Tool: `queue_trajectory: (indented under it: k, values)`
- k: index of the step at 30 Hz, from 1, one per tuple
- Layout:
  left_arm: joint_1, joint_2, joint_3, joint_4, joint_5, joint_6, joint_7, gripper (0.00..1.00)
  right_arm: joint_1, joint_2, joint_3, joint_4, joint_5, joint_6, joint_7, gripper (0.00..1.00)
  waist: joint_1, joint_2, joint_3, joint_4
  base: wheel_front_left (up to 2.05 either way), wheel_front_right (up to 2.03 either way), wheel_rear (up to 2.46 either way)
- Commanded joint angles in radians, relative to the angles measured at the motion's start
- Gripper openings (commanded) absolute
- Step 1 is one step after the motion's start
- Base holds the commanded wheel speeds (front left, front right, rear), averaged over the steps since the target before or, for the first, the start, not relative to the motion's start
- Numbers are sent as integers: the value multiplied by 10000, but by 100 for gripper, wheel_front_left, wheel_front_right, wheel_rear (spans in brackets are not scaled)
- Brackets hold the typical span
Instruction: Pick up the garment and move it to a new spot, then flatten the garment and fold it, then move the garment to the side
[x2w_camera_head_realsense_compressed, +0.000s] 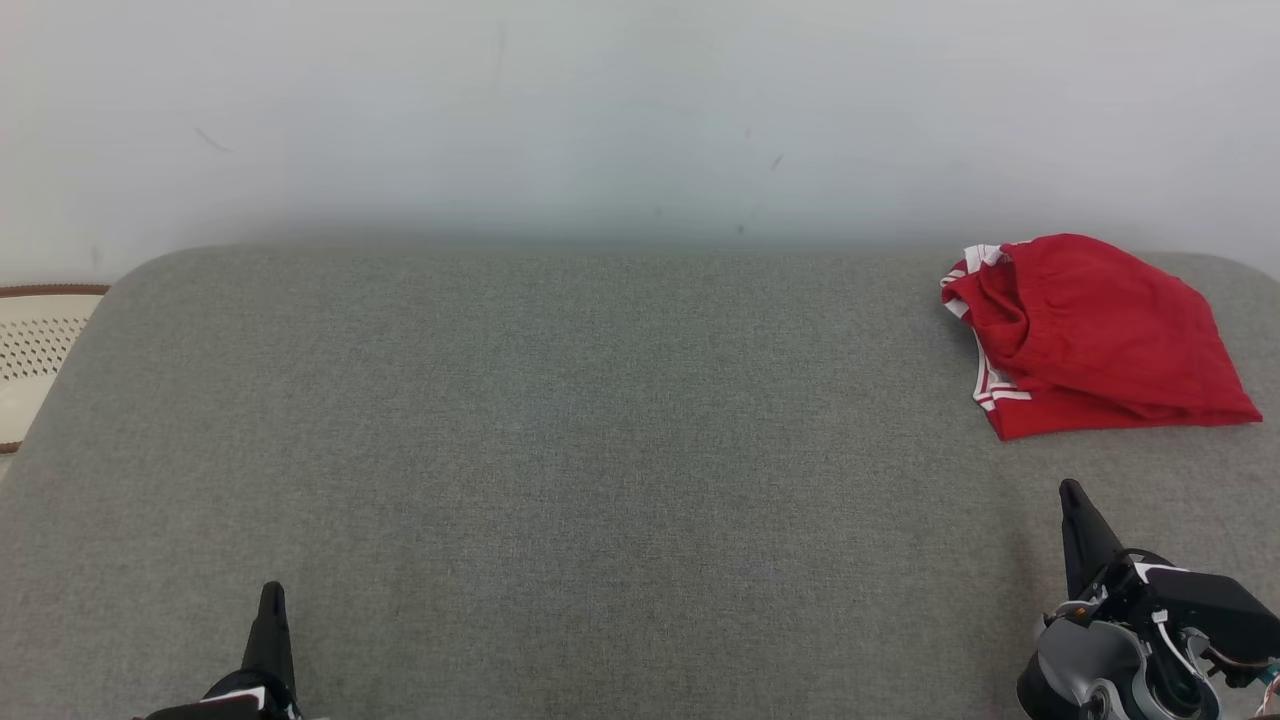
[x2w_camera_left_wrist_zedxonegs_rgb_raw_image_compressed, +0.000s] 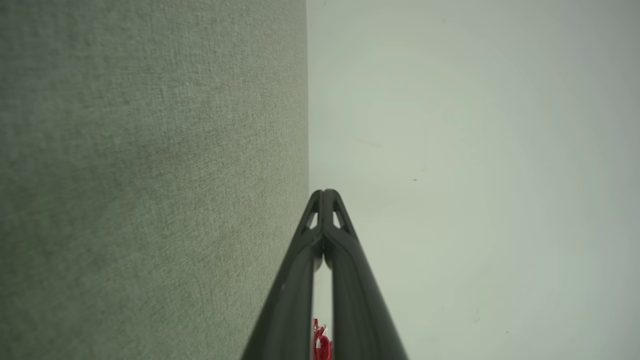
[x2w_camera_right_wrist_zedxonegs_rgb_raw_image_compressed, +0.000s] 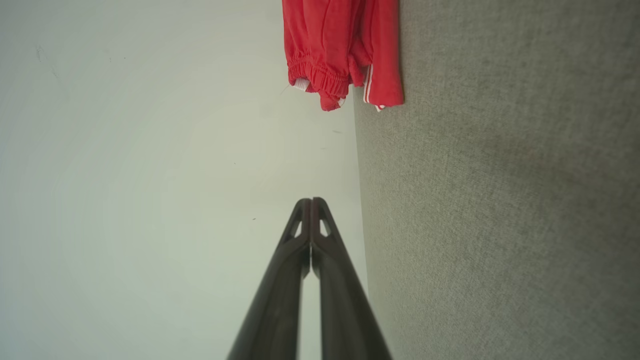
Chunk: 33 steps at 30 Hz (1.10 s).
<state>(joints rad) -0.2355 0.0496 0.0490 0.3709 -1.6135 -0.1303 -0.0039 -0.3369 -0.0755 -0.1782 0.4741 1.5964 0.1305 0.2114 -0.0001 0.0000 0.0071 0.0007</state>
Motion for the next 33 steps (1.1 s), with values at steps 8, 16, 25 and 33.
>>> queue_trajectory:
  k: [8, 16, 25, 33]
  values:
    - [-91, 12, 18, 12, -25, -26, 12, 0, 13, 20, -35, 28, -90, 4, 51, 0, 1, 0, 0, 0, 0, 0, 0]
    - [-91, 12, 17, 11, -23, -26, 12, 0, 9, 33, -55, 27, -110, 4, 71, 0, 1, 0, 0, 0, 0, 0, 0]
    - [-91, 12, 17, 11, -22, -26, 12, 0, 6, 45, -73, 28, -133, 4, 69, 0, 1, 0, 0, 0, 0, 0, 0]
    - [-90, 12, 17, 10, -22, -26, 11, 0, 3, 56, -89, 28, -158, 4, 80, 0, 1, 0, 0, 0, 0, 0, 0]
